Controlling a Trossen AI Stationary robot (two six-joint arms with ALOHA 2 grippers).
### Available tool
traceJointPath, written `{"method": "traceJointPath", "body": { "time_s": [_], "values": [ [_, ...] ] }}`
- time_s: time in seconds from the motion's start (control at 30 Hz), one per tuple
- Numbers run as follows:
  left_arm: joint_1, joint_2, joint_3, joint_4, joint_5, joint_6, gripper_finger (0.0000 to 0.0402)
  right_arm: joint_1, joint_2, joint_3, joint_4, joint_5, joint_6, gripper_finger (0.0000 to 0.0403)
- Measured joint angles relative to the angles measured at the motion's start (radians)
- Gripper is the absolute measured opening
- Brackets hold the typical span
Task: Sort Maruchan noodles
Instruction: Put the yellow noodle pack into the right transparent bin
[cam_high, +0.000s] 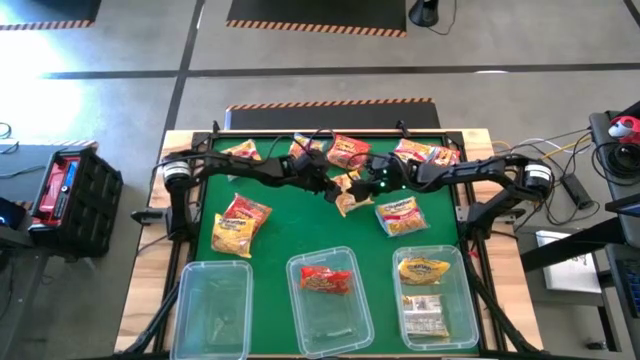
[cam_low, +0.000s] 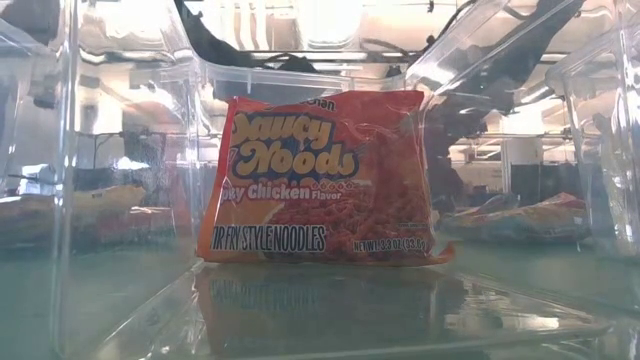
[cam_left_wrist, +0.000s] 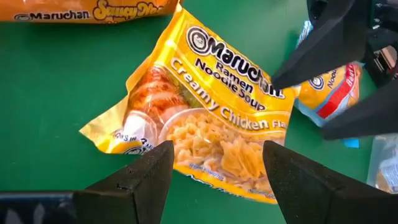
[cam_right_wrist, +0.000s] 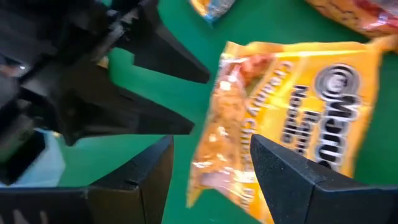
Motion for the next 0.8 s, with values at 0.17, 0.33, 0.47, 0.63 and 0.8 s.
{"method": "traceJointPath", "body": {
  "time_s": [0.17,0.33,0.47,0.63,0.8],
  "values": [
    [0.0,0.019,0.0,0.002,-0.002,0.008,0.0231,-0.024,0.0,0.0,-0.06,0.0,-0.043,0.0203],
    [0.003,0.059,0.0,0.001,-0.044,0.006,0.0231,-0.048,0.0,0.001,-0.076,0.001,-0.044,0.0203],
    [0.003,0.083,0.003,0.006,-0.041,-0.016,0.0231,-0.051,0.0,0.002,-0.076,-0.002,-0.043,0.0203],
    [0.003,0.085,0.004,-0.023,-0.043,-0.003,0.0231,-0.059,0.0,0.002,-0.091,-0.004,-0.044,0.0203],
    [0.005,0.085,0.005,-0.064,-0.045,0.009,0.0231,-0.118,-0.016,0.002,-0.2,-0.036,-0.076,0.0203]
  ]
}}
